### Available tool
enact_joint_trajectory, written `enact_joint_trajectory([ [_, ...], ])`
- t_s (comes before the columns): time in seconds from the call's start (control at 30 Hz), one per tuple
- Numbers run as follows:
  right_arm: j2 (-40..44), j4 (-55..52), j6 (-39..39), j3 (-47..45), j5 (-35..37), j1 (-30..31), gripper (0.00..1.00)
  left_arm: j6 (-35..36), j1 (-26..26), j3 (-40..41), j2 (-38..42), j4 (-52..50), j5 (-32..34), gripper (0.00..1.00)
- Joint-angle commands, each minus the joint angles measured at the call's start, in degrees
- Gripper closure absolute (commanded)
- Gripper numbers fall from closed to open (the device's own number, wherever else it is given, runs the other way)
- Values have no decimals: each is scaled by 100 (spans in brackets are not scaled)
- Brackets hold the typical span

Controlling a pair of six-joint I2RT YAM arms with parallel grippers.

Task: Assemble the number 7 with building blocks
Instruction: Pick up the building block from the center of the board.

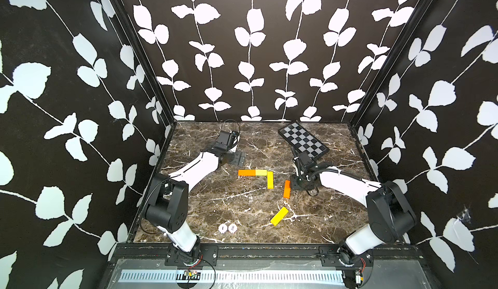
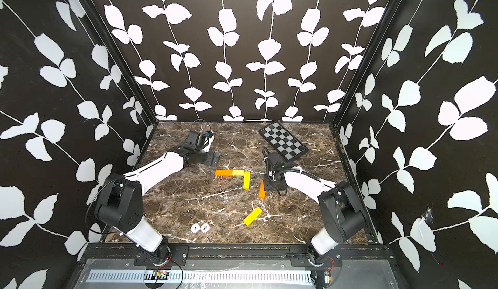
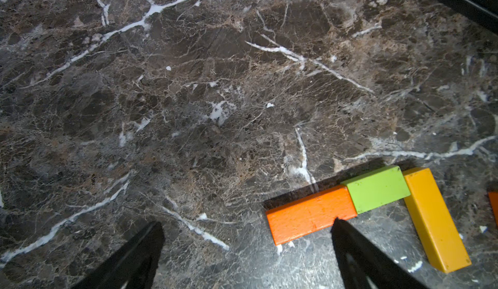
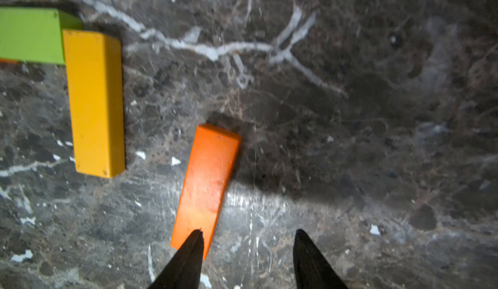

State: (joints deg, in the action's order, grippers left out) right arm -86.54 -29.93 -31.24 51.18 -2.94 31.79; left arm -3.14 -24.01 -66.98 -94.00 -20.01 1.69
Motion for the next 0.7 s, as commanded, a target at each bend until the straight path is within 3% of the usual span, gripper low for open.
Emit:
enact_joint_trajectory([
  [0.0,459,111,-92,-229,294,48,41,111,-118,3,215,-221,-111,2],
  [0.1,567,330,-128,-352,301,-377,35,259,-481,-184,237,-660,121,3],
  [0.2,626,637,165,-312,391,-761,28,-19,-868,-341,313,-1202,129,6],
  [0.3,627,765,524,-110,718,-879,1,-320,-1279,-299,563,-1630,3,8],
  [0.5,496,1409,1212,32,699,-1165,1,-902,-2451,-4,1015,-1963,-510,9],
  [0.67,443,1735,1382,-2,353,-1528,1,-1795,-3269,508,1155,-1370,-765,11],
])
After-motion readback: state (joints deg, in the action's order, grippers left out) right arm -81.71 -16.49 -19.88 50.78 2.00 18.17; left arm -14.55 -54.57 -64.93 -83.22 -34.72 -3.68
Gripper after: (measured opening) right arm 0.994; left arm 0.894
